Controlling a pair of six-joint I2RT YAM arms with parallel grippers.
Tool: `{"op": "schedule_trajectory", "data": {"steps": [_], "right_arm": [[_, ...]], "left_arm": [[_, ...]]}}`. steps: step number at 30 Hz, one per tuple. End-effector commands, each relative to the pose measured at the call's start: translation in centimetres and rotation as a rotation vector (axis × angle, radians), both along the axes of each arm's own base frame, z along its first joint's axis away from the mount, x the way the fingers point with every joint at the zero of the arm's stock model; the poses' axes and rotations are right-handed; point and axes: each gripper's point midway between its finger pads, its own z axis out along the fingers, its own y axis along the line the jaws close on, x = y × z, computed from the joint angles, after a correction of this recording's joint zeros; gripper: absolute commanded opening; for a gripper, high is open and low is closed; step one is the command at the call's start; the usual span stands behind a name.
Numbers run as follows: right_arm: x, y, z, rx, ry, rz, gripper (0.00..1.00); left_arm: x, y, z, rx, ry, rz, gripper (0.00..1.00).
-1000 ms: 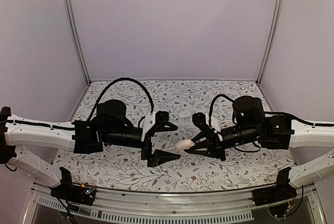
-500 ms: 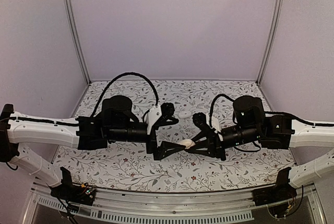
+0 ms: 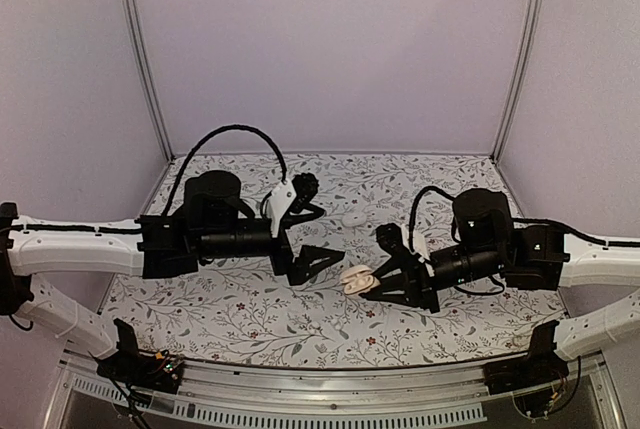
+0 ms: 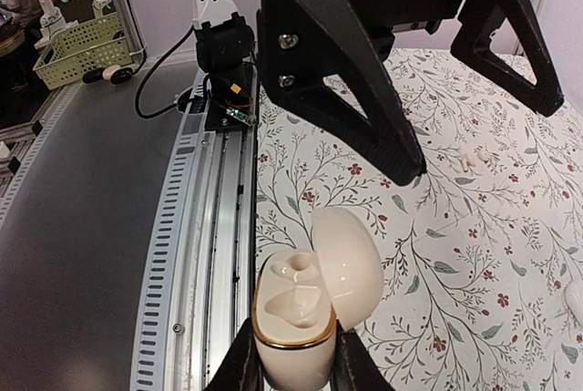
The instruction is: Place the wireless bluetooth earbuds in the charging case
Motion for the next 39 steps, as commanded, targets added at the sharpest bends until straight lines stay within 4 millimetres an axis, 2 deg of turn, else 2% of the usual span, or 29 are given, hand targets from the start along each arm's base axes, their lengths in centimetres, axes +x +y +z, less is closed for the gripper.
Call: {"op": "schedule_trajectory", "data": {"steps": [1,7,12,14,17,23,27,29,33,39], "right_arm": [[-0.3,-0.2,1.6,0.063,-0.033,0.005,0.0],[0.5,-1.0,2.3,0.111,-0.059,-0.068,0.0],[0.6,-2.2,2.9,0.19,-0.052,-0.124,0.0],[0.6,-2.6,2.9,0.205,-0.051,-0.139,0.0],[0.8,-2.7,2.7,0.207,-0.047,-0.151,0.0],[0.9,-2.3,2.3,0.194,-0.041,-0.146,0.0],[0.8,-2.3,2.3,0.192,-0.039,-0.143,0.0],[0.8,-2.4,2.2,0.19,-0.035,-0.143,0.0],[0.9,-2.4,2.0,0.186,-0.037,-0.149,0.0],[0.9,-2.2,1.8,0.174,-0.037,-0.144,0.0]], "left_arm": [[0.3,1.4,0.5,-0.024,0.004,0.032,1.0],[0.5,3.5,-0.8,-0.028,0.081,0.075,1.0],[1.0,5.5,-4.7,0.078,0.27,0.165,0.97],[1.7,7.2,-6.5,0.129,0.345,0.262,0.95],[3.3,10.1,-7.9,0.116,0.45,0.399,0.91],[7.8,16.4,-9.7,0.037,0.585,0.639,0.68],[10.6,19.0,-12.0,0.09,0.623,0.746,0.56],[11.9,20.2,-13.8,0.168,0.652,0.795,0.49],[13.5,20.7,-16.0,0.255,0.694,0.837,0.41],[15.6,19.5,-17.5,0.294,0.704,0.823,0.34]]}}
